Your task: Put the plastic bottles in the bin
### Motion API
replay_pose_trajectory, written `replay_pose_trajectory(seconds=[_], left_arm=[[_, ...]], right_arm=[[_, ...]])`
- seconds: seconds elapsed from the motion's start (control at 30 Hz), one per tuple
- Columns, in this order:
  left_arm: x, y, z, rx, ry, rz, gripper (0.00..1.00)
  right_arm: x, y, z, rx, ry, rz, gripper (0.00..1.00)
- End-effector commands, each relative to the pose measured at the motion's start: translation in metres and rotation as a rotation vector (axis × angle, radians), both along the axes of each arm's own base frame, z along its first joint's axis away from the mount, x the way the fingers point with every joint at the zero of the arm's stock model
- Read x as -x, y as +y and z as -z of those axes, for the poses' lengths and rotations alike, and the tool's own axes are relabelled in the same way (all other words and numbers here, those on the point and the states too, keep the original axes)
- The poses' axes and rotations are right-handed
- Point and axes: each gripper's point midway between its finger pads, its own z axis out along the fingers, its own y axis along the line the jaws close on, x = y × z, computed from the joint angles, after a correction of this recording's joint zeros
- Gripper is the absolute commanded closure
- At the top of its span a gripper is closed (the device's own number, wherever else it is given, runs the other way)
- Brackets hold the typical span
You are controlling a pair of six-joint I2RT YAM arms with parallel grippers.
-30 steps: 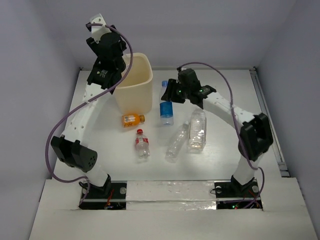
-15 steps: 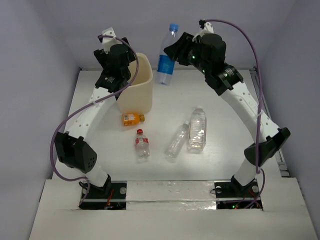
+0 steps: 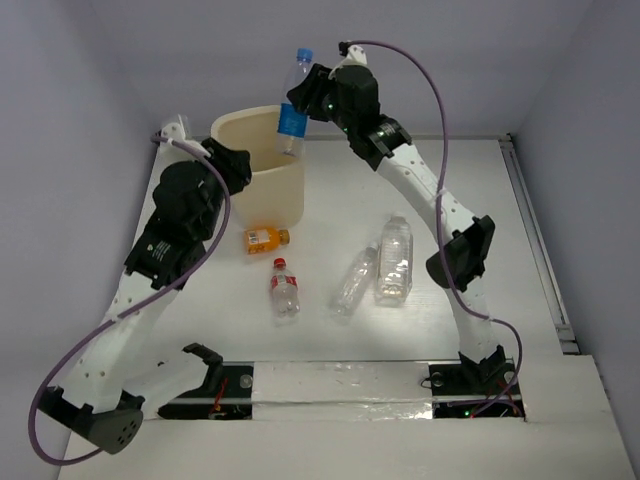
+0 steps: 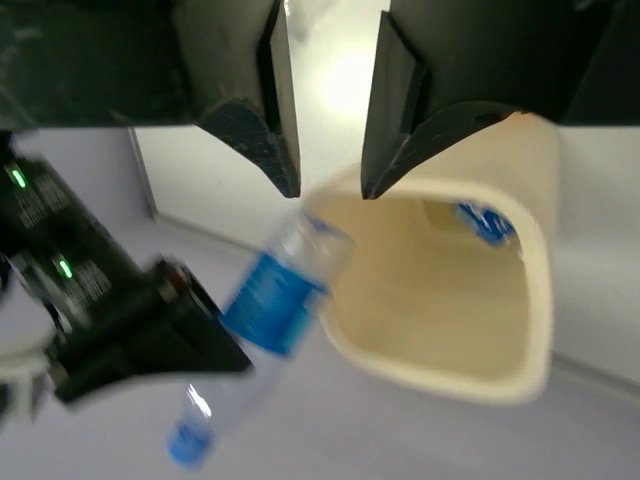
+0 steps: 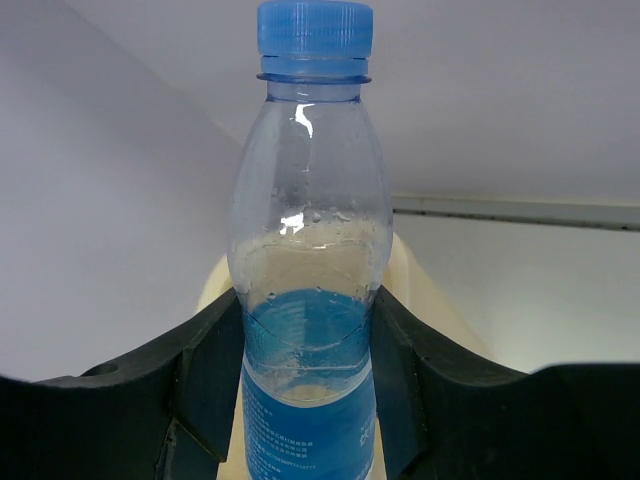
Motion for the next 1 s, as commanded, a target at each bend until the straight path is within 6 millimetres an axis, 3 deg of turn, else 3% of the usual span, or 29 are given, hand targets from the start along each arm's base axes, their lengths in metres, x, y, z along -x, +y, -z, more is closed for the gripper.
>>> replay_pose_trajectory(seconds=[0.0, 0.07, 0.1, 0.17, 0.2, 0.3, 0.33, 0.47, 0.5, 0.53, 0.6, 0.63, 0.7, 0.73, 0.77, 0.8, 0.83, 0.87, 0.9, 0.97], left_arm=[[0.026, -0.035, 0.056, 0.037, 0.157, 0.160, 0.74], [0.045, -0.044, 0.077, 0.058, 0.196, 0.210, 0.75], [0.054, -0.054, 0.093, 0.047, 0.229, 0.249, 0.75], [0.065, -0.060, 0.104, 0.054, 0.256, 0.272, 0.75], [0.071, -0.068, 0.114, 0.045, 0.275, 0.301, 0.74], [0.078, -0.081, 0.126, 0.033, 0.292, 0.349, 0.70], [0.078, -0.087, 0.138, 0.013, 0.319, 0.366, 0.69], [0.083, -0.123, 0.155, -0.052, 0.354, 0.477, 0.61], [0.088, -0.137, 0.154, -0.064, 0.346, 0.519, 0.56], [0.086, -0.150, 0.161, -0.100, 0.363, 0.550, 0.55], [0.091, -0.171, 0.167, -0.137, 0.378, 0.605, 0.54], [0.087, -0.184, 0.174, -0.163, 0.399, 0.625, 0.54], [0.087, -0.200, 0.186, -0.204, 0.433, 0.674, 0.53], [0.086, -0.215, 0.197, -0.232, 0.462, 0.702, 0.50], [0.083, -0.219, 0.205, -0.263, 0.478, 0.711, 0.47], [0.084, -0.225, 0.212, -0.288, 0.497, 0.727, 0.44], [0.079, -0.234, 0.222, -0.316, 0.526, 0.737, 0.38], [0.076, -0.237, 0.228, -0.335, 0.540, 0.738, 0.37], [0.077, -0.241, 0.235, -0.370, 0.556, 0.752, 0.35], [0.071, -0.251, 0.248, -0.406, 0.583, 0.767, 0.34]], right_arm=[[0.015, 0.011, -0.059, -0.037, -0.188, 0.004, 0.53], [0.018, 0.027, -0.044, 0.011, -0.189, -0.012, 0.50], [0.015, 0.027, -0.039, 0.029, -0.189, -0.001, 0.43], [0.017, 0.032, -0.028, 0.071, -0.183, -0.010, 0.33], [0.017, 0.031, -0.027, 0.078, -0.179, -0.006, 0.21], [0.027, 0.022, -0.042, 0.072, -0.197, -0.004, 0.12], [0.029, 0.018, -0.047, 0.077, -0.206, 0.003, 0.11], [0.052, -0.008, -0.072, 0.079, -0.224, 0.028, 0.12], [0.071, -0.025, -0.098, 0.054, -0.255, 0.035, 0.24], [0.073, -0.028, -0.074, 0.091, -0.209, 0.035, 0.37], [0.090, -0.044, -0.071, 0.093, -0.198, 0.042, 0.66], [0.110, -0.060, -0.057, 0.113, -0.171, 0.035, 0.89], [0.130, -0.080, -0.040, 0.133, -0.135, 0.046, 0.96], [0.150, -0.106, -0.054, 0.095, -0.147, 0.066, 0.96], [0.155, -0.114, -0.011, 0.145, -0.072, 0.067, 0.96], [0.164, -0.126, 0.001, 0.154, -0.043, 0.073, 0.96], [0.182, -0.150, -0.008, 0.115, -0.053, 0.094, 0.95], [0.192, -0.157, 0.004, 0.120, -0.029, 0.093, 0.94], [0.197, -0.170, 0.040, 0.166, 0.041, 0.111, 0.92], [0.220, -0.195, 0.047, 0.144, 0.060, 0.139, 0.89]])
